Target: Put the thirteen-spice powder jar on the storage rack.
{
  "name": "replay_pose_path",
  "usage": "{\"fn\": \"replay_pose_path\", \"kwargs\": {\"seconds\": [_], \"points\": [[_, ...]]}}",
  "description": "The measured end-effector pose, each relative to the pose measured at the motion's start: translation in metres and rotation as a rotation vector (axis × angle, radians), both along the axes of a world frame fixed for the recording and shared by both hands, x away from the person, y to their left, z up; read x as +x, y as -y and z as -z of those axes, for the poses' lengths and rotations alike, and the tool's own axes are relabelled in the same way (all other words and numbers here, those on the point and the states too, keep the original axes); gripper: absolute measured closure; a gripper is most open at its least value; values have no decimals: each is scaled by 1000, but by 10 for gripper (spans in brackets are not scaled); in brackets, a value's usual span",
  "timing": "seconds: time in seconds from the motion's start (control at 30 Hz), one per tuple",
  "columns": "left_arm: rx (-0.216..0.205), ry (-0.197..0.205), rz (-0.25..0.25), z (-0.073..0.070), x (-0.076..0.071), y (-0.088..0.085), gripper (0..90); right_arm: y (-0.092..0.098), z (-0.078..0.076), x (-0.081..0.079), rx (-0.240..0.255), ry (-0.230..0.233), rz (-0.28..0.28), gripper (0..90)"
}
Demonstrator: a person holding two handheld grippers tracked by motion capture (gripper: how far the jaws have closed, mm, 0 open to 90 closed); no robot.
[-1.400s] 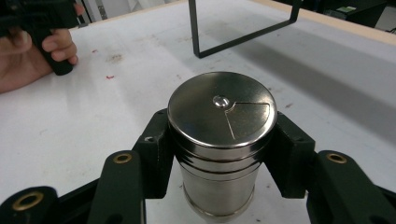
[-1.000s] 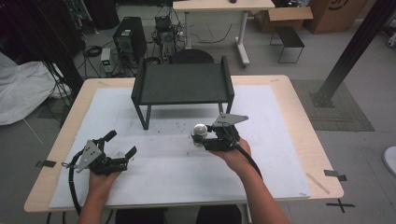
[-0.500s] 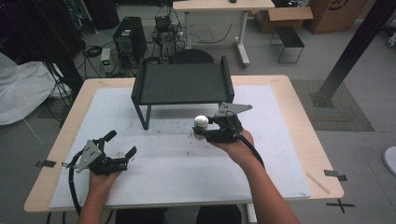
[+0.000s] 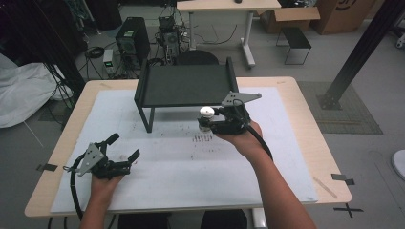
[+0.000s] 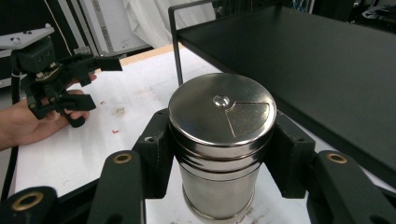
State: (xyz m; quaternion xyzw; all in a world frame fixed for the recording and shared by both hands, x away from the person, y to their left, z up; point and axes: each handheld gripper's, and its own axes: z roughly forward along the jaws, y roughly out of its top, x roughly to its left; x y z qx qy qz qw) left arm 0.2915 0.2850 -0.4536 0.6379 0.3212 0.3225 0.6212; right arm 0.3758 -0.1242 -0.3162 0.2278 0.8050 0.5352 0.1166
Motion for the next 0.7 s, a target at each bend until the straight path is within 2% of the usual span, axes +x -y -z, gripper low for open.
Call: {"fn": "replay_pose_path", "kwargs": {"seconds": [0.7], "points": [[-1,0,0,0,0,0,2,1,-32,34,42,-10,80,486]]}}
